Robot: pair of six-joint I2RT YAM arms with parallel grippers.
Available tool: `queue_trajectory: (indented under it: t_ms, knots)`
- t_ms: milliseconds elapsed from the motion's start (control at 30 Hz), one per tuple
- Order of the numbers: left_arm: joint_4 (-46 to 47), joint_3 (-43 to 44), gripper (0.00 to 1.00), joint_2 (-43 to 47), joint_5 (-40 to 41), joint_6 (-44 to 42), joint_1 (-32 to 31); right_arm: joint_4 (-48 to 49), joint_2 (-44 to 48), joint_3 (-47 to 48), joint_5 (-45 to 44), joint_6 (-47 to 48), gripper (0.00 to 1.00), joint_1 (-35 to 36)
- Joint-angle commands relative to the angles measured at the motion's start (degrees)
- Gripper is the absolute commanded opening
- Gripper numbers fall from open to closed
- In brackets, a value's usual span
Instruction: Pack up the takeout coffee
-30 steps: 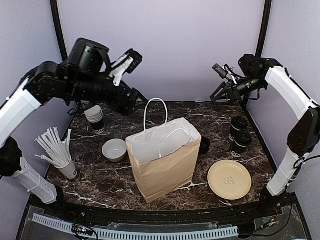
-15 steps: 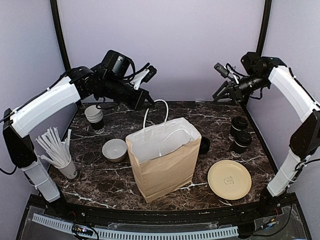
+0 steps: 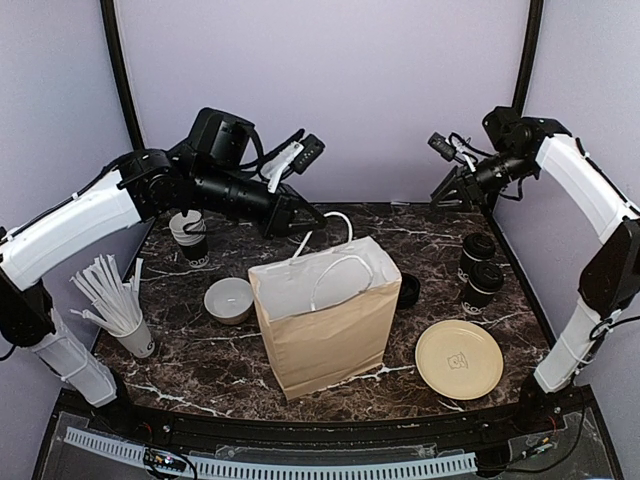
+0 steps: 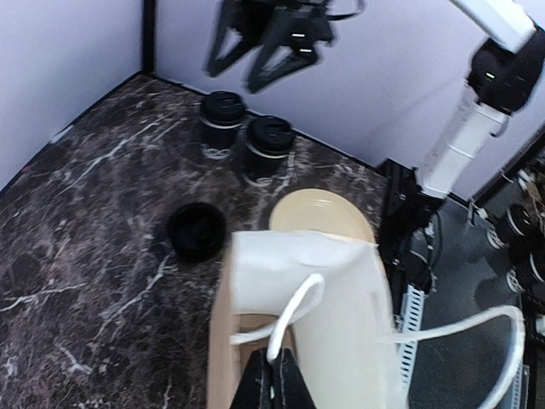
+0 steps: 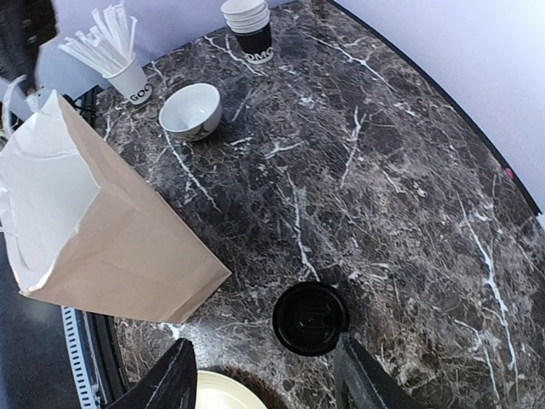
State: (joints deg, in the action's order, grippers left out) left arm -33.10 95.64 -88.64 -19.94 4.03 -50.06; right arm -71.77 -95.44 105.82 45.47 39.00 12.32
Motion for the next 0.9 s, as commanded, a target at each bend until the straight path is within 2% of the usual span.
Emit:
queue_trajectory:
  t_ms: [0, 133, 267, 367, 467, 567, 633, 733, 800, 867]
  knots:
    - [3.9, -3.7, 0.0, 4.9, -6.5, -3.5, -5.8, 2.4, -0.6, -0.6, -7.1, -2.9, 0.55, -1.6]
    - [3.5, -5.8, 0.0, 4.9, -6.6, -3.2, -7.9, 2.7, 1.3, -3.4, -16.3, -4.0, 0.6, -2.9]
    - [2.4, -5.6, 0.0, 4.6, -6.8, -3.5, -10.1, 7.9, 6.4, -11.8, -27.3, -6.1, 0.72, -4.1]
    - [3.0, -5.4, 0.0, 4.3, -9.9, -3.6, -12.1, 10.8, 10.4, -18.2, -33.3, -7.0, 0.82, -4.9]
    - [4.2, -5.4, 0.0, 4.7, -7.3, -5.7, -12.5, 11.9, 12.5, -21.5, -35.6, -7.3, 0.85, -6.3]
    - [5.1, -3.8, 0.0, 4.9, 5.2, -9.2, -12.4, 12.3, 12.9, -22.9, -36.4, -8.2, 0.85, -7.2]
    - [3.5, -0.6, 0.0, 3.5, 10.4, -11.2, -10.9, 11.8, 12.1, -22.9, -37.2, -8.6, 0.84, -8.0]
    - [0.9, 3.6, 0.0, 1.1, 10.8, -12.9, -5.0, 10.1, 10.3, -22.1, -38.5, -9.2, 0.84, -9.3]
    - [1.0, 5.5, 0.0, -0.1, 10.8, -14.3, -3.2, 8.8, 9.4, -21.7, -38.9, -9.2, 0.84, -10.1]
    - [0.9, 7.6, 0.0, -1.5, 10.5, -15.0, -2.6, 8.1, 9.1, -22.1, -39.3, -9.1, 0.9, -10.8]
